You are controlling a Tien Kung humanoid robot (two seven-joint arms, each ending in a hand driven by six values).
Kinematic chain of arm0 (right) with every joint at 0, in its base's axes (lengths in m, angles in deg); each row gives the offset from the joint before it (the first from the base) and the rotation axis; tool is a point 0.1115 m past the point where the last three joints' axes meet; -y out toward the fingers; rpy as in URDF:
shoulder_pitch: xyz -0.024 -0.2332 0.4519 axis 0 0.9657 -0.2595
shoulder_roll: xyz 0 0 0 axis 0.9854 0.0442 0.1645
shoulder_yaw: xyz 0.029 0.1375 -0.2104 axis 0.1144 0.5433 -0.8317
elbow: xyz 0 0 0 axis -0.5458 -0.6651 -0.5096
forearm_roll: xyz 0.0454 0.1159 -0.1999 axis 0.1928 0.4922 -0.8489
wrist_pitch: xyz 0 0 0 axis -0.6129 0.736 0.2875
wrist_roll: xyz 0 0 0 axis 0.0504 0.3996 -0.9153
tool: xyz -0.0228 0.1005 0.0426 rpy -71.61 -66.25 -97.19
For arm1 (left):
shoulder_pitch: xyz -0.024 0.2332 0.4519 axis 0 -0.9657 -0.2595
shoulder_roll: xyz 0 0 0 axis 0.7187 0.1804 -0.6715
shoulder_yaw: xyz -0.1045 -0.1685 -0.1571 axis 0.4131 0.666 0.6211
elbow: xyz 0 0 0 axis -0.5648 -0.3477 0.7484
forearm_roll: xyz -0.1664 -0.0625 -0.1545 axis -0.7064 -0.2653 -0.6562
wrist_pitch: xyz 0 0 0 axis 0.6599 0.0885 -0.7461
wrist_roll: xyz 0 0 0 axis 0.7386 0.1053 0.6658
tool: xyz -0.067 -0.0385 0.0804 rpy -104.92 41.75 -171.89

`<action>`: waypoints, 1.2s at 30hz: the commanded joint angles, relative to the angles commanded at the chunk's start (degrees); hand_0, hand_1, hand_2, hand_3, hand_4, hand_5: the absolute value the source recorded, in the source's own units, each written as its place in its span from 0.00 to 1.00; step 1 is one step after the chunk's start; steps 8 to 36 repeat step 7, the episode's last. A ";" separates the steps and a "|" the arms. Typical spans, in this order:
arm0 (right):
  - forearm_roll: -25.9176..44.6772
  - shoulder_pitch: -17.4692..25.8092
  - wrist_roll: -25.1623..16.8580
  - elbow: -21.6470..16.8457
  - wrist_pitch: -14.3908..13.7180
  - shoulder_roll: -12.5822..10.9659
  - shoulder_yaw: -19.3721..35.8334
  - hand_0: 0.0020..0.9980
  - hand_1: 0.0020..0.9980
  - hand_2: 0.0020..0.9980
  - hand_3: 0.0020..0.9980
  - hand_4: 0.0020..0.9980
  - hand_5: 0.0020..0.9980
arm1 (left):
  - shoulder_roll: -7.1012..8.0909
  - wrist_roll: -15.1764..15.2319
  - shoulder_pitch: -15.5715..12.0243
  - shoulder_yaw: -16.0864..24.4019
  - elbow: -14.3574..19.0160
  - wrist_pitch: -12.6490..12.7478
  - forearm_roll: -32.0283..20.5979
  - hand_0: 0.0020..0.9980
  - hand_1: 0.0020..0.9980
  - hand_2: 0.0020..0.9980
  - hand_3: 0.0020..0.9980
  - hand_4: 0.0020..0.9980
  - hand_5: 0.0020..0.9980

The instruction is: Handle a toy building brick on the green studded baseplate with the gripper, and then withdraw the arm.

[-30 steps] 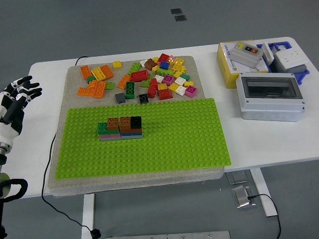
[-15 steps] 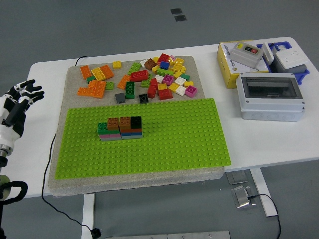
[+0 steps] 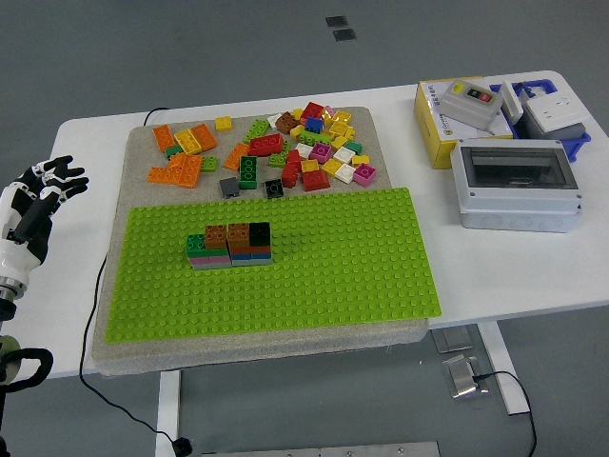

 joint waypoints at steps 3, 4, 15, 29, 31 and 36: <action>0.97 0.24 -0.74 0.00 -0.33 0.10 -0.55 0.63 0.59 0.66 0.90 0.73 1.00 | 0.01 0.01 0.11 0.24 0.25 0.01 0.19 0.71 0.64 0.59 0.63 0.59 0.42; 1.31 0.25 -0.97 0.00 -0.40 0.10 -0.75 0.63 0.59 0.66 0.90 0.73 1.00 | -0.03 0.02 0.11 0.42 0.34 0.02 0.23 0.71 0.64 0.59 0.63 0.59 0.42; 1.94 0.17 -1.53 0.00 -0.55 0.00 -1.28 0.63 0.59 0.66 0.90 0.73 1.00 | -0.19 0.03 0.04 0.97 0.56 0.04 0.31 0.71 0.64 0.59 0.63 0.59 0.42; 1.94 0.17 -1.53 0.00 -0.55 0.00 -1.28 0.63 0.59 0.66 0.90 0.73 1.00 | -0.19 0.03 0.04 0.97 0.56 0.04 0.31 0.71 0.64 0.59 0.63 0.59 0.42; 1.94 0.17 -1.53 0.00 -0.55 0.00 -1.28 0.63 0.59 0.66 0.90 0.73 1.00 | -0.19 0.03 0.04 0.97 0.56 0.04 0.31 0.71 0.64 0.59 0.63 0.59 0.42; 1.94 0.17 -1.53 0.00 -0.55 0.00 -1.28 0.63 0.59 0.66 0.90 0.73 1.00 | -0.19 0.03 0.04 0.97 0.56 0.04 0.31 0.71 0.64 0.59 0.63 0.59 0.42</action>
